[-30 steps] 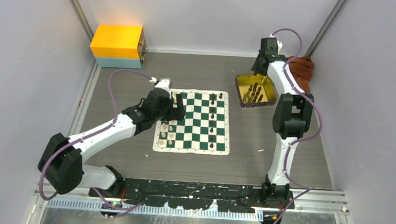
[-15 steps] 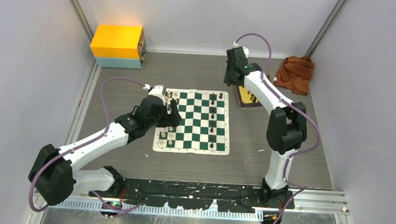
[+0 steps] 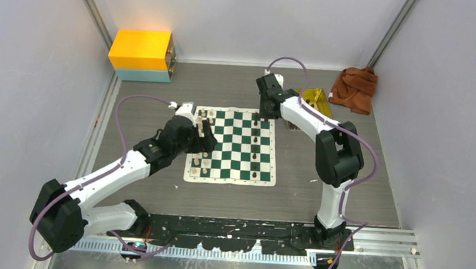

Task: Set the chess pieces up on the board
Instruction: Place the chess piece on the chessboard.

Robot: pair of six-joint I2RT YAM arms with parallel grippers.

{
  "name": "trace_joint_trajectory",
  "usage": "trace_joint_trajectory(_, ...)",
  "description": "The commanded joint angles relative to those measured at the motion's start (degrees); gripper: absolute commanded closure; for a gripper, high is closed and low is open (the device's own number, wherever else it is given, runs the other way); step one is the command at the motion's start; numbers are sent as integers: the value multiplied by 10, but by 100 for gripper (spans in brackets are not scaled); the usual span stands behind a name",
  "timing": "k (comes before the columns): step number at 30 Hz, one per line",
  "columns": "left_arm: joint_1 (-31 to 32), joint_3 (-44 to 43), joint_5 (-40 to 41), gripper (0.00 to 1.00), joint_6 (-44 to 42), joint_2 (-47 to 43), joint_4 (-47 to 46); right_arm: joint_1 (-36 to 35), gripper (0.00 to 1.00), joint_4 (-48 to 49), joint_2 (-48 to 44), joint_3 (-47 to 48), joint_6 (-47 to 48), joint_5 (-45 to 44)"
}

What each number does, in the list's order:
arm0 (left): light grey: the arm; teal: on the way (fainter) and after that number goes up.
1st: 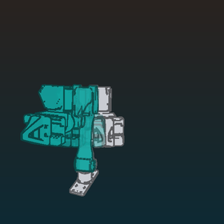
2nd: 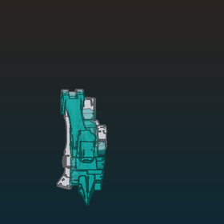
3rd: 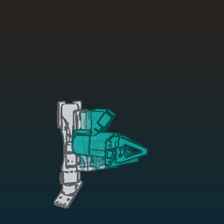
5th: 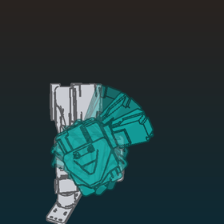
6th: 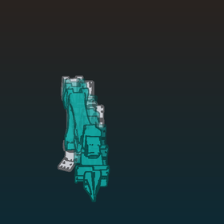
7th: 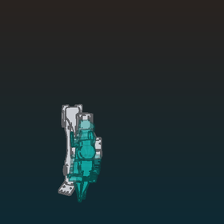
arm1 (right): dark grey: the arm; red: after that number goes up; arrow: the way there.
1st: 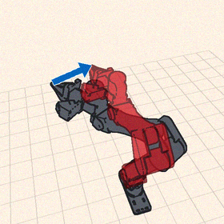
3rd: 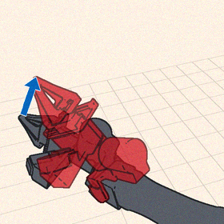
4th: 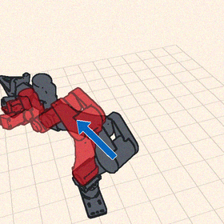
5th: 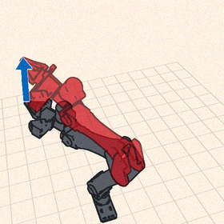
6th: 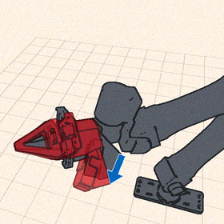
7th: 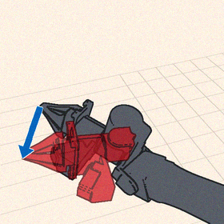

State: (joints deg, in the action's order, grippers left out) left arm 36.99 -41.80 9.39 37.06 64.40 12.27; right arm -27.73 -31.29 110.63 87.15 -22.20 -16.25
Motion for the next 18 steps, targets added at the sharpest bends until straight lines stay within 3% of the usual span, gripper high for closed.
trace_joint_trajectory(1,-3,4,3,15,-1,-21,-24,-2,99,34,0,-8,-9,-12)
trace_joint_trajectory(18,-3,-2,-2,15,1,-21,-28,0,99,60,44,-1,-7,0)
